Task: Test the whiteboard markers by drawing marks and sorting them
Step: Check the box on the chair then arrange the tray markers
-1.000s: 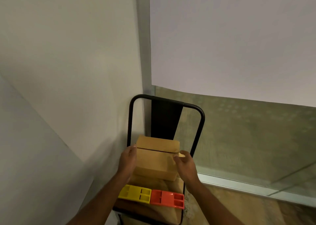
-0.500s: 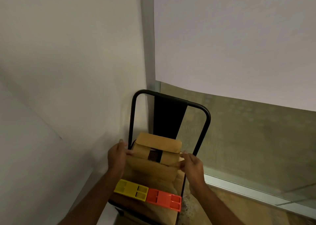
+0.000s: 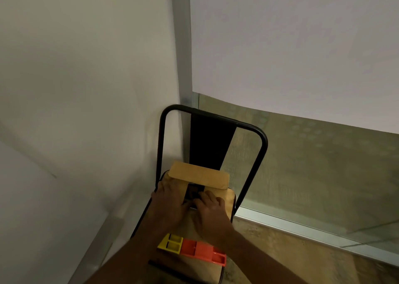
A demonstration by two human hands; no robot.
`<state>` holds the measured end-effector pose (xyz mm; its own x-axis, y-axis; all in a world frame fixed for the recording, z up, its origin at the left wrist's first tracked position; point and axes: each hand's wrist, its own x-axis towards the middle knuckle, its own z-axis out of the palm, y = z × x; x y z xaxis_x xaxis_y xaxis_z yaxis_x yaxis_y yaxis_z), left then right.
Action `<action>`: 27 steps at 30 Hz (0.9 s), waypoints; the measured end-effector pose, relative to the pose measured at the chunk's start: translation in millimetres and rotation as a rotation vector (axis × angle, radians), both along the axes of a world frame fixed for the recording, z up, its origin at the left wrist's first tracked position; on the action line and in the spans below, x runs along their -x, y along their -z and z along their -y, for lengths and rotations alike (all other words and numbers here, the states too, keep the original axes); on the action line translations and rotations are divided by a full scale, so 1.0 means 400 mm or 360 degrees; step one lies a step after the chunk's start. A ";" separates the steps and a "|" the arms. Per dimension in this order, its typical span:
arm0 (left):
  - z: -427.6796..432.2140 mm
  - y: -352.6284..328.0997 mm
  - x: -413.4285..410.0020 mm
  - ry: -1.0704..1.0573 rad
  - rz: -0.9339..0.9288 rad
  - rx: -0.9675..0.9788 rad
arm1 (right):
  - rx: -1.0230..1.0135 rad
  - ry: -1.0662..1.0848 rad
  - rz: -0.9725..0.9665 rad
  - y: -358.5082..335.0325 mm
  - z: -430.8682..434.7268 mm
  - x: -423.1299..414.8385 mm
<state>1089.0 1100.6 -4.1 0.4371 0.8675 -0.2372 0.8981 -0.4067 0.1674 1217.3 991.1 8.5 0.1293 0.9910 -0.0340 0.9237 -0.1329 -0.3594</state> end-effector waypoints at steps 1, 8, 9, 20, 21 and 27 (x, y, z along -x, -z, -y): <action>-0.003 0.006 -0.005 -0.0026 0.0050 -0.0039 | -0.0006 0.0013 0.0044 0.001 -0.009 0.005; 0.002 0.017 -0.001 -0.0127 0.0337 -0.0088 | 0.0062 -0.0096 0.0266 0.017 -0.073 0.000; 0.005 0.010 0.007 -0.0141 0.0369 -0.0057 | 0.0095 -0.0119 0.0314 0.013 -0.072 -0.006; -0.015 -0.036 0.078 -0.0444 0.0816 -0.0032 | -0.0112 0.0261 0.0430 -0.107 -0.039 -0.093; -0.017 -0.034 0.079 -0.0467 0.0832 -0.0028 | -0.0166 0.0305 0.0430 -0.112 -0.028 -0.110; -0.028 -0.031 0.083 -0.0542 0.0883 0.0048 | -0.0064 0.0387 0.0635 -0.110 0.017 -0.187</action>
